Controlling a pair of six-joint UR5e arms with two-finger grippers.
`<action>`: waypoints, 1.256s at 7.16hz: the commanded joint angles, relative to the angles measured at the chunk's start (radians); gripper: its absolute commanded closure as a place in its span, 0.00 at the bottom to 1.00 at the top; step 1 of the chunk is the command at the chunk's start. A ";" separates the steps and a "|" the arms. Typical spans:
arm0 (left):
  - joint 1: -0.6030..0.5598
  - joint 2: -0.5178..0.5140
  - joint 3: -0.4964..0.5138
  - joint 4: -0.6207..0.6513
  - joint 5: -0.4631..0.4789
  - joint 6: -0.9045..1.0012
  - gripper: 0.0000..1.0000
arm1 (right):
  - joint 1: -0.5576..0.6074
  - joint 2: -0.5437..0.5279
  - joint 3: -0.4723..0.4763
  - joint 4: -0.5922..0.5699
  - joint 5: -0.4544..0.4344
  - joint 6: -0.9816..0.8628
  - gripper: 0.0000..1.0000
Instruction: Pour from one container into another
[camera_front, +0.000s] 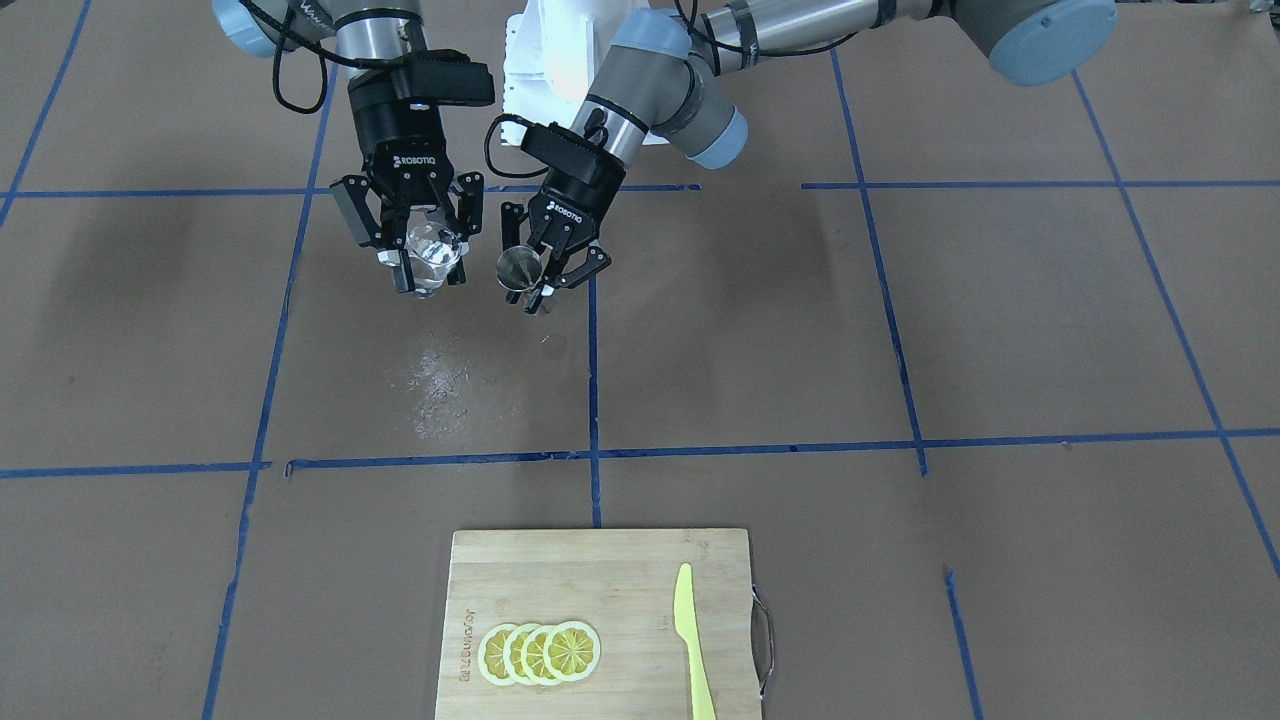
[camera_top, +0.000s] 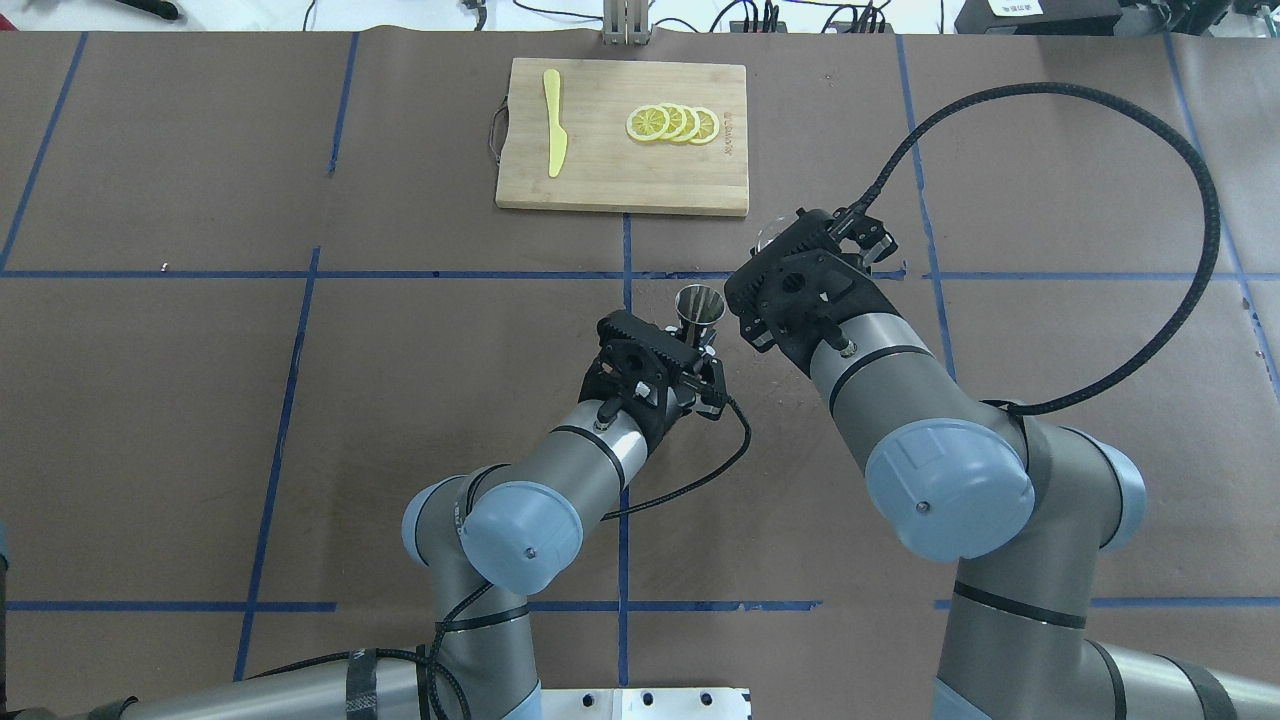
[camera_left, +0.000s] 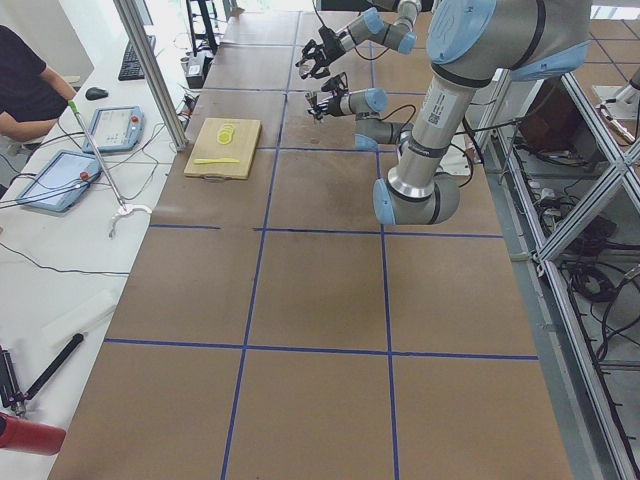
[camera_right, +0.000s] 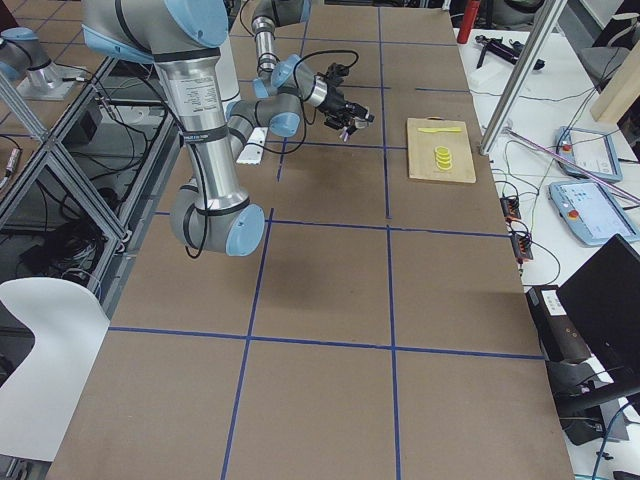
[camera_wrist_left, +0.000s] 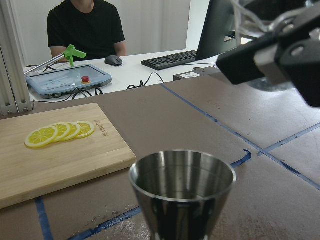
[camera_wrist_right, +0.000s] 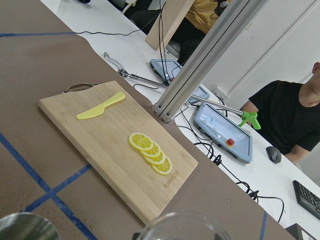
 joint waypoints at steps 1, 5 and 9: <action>0.001 -0.012 0.002 0.000 -0.017 0.000 1.00 | -0.001 0.018 -0.001 -0.030 -0.026 -0.037 1.00; 0.000 -0.023 0.002 0.000 -0.036 0.000 1.00 | -0.001 0.025 -0.008 -0.046 -0.048 -0.171 1.00; 0.000 -0.023 0.002 -0.002 -0.037 0.001 1.00 | -0.007 0.027 -0.006 -0.046 -0.062 -0.218 1.00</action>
